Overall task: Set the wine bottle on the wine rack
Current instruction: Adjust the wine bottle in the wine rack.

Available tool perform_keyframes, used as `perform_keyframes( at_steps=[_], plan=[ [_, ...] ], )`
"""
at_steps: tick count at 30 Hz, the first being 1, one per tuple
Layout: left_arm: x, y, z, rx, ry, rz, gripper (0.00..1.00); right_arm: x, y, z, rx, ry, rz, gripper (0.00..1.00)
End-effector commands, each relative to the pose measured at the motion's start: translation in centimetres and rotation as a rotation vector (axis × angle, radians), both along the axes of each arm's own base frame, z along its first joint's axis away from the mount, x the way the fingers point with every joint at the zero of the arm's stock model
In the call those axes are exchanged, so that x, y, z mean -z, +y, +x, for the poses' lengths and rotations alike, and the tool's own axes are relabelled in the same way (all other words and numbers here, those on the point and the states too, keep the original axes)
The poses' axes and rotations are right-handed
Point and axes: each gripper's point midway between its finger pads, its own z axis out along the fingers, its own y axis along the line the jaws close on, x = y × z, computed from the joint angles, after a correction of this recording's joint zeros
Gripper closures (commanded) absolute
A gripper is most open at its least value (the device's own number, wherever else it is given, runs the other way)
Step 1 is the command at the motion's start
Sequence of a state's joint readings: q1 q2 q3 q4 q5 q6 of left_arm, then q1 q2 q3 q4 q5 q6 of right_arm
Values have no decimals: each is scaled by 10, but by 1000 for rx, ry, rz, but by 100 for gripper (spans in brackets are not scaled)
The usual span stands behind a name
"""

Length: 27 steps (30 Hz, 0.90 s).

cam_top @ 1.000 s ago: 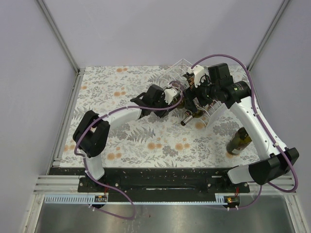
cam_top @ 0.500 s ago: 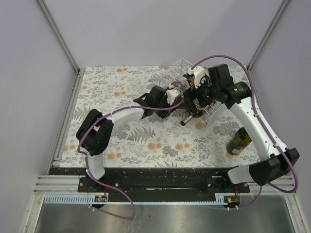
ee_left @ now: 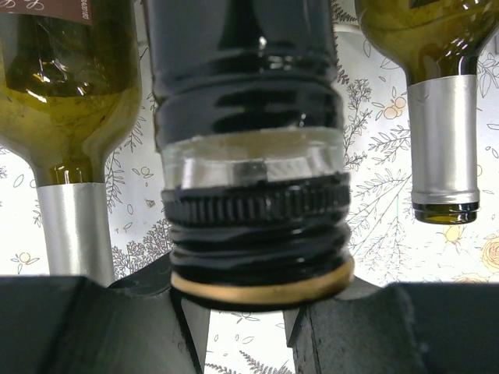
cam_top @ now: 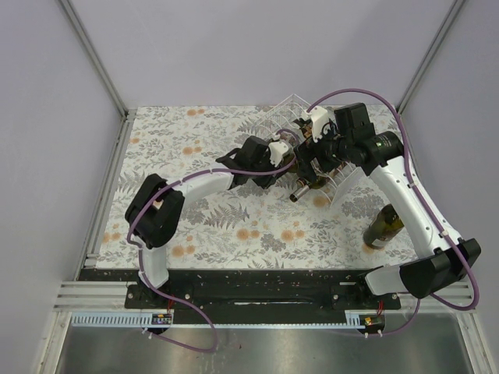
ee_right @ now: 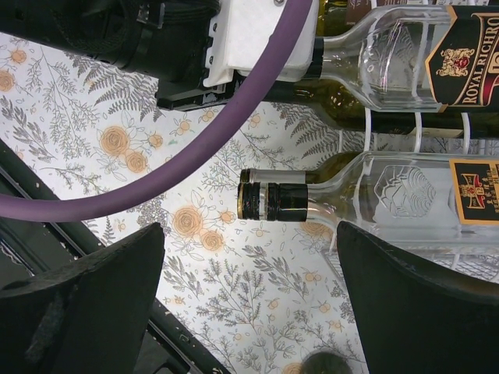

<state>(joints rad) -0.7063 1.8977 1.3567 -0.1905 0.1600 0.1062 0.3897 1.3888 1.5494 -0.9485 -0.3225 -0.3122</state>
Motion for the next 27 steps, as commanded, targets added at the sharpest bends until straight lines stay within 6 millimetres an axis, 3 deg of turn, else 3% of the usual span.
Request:
perform_keyframes(
  at_steps=[1, 15, 27],
  plan=[
    [-29, -20, 16, 14, -79, -78, 67, -16, -7, -2, 10, -54, -1, 1],
    [-29, -25, 18, 19, -76, -76, 53, -21, -11, -7, 13, -59, -6, 1],
    [-35, -20, 15, 20, -91, -74, 49, -18, -12, -9, 14, -58, -10, 0]
  ],
)
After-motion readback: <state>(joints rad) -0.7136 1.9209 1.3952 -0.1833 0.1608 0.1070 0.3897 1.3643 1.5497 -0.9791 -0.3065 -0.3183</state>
